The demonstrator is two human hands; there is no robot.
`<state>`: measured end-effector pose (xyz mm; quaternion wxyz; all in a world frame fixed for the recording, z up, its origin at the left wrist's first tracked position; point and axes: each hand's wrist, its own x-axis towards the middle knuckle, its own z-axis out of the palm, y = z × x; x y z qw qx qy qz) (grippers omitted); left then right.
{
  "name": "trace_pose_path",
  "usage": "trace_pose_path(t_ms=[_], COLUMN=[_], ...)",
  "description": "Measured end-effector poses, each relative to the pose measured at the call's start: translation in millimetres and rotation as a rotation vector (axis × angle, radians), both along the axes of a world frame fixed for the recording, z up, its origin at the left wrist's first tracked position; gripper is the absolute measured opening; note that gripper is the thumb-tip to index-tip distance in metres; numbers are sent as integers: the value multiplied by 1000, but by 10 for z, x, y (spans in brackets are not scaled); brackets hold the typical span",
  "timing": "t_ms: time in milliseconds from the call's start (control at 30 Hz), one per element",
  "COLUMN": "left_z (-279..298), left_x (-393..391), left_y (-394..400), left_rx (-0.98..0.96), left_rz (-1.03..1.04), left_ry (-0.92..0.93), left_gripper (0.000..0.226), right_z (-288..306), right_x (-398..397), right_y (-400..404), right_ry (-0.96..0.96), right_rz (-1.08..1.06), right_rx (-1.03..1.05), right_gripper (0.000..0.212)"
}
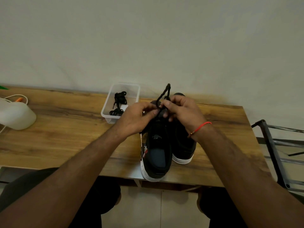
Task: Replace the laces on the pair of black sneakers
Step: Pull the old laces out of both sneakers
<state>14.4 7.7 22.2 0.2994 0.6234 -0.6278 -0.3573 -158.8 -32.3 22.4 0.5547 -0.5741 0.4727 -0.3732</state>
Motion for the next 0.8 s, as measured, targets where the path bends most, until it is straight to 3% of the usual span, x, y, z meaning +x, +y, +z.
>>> trace_pose_path(t_ms=[133,300,367,433,533,633,800], left_z=[-38,-99,-118,-125,-119,-96,-51], left_x=[-20,38,18,-10,-29,-49,-52], left_y=[27,15,17,14,8,19,37], left_rx=[-49,-90,-73,-70,-95,-87,38], left_rz=[-32,89,139,193,219,190,179], left_ry=[-297,-361,-338,-295,-213,-148,26], left_gripper=[24,21,20,20,19,19,13], right_z=[18,25,-7,-72,-170,-181,-192], right_x=[62,77,80,67,36,68,119], right_y=[47,28,-1,-13,22,77,100], right_ry=[-255,-328,-206,96,459,493,602], right_rz=[-41,-62,-94,-55,159,214,154], right_rx=[123,263,293,229,18,-115,-184], right_gripper=[19,18,33,37,15,26,17])
